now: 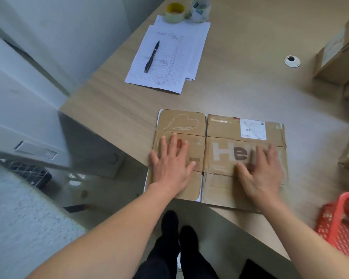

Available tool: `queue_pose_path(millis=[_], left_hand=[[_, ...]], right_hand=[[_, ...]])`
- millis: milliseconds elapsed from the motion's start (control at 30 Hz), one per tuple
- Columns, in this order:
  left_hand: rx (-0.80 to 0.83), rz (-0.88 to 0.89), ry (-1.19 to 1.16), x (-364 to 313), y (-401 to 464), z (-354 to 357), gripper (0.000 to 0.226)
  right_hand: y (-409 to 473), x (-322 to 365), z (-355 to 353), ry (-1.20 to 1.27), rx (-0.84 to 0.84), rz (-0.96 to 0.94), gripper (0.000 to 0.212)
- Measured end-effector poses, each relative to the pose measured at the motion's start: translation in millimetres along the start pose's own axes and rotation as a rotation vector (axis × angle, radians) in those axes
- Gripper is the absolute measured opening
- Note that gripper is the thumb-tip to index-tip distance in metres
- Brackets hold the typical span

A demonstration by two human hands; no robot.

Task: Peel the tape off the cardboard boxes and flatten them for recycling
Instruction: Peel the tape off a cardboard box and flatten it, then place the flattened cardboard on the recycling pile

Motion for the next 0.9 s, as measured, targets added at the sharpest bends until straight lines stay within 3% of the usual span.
queue_pose_path(millis=[100, 333, 400, 500, 900], left_hand=[[-0.016, -0.178, -0.199, 36, -33, -2, 0.067], [-0.164, -0.464, -0.529, 73, -80, -26, 0.068], [-0.202, -0.523, -0.558, 89, -98, -32, 0.074], [-0.256, -0.577, -0.583, 112, -130, -38, 0.079], [-0.587, -0.851, -0.710, 241, -296, -46, 0.080]], right_hand=[[-12, -34, -16, -0.051, 0.000, 0.235, 0.073], [-19, -58, -35, 0.256, 0.035, 0.555, 0.092], [-23, -58, -25, 0.370, 0.097, 0.589, 0.079], [-32, -33, -21, 0.445, 0.124, 0.520, 0.055], [-101, 162, 0, 0.423, 0.282, -0.026, 0.060]])
Point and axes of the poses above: each hand's wrist, its own y-axis towards the middle knuckle, its own z-axis out of the palm, x = y × z, the point moved 9 cm from there along y, towards the middle knuckle, and after that the axes turned 1 degree about -x, right-handed, at the moved point
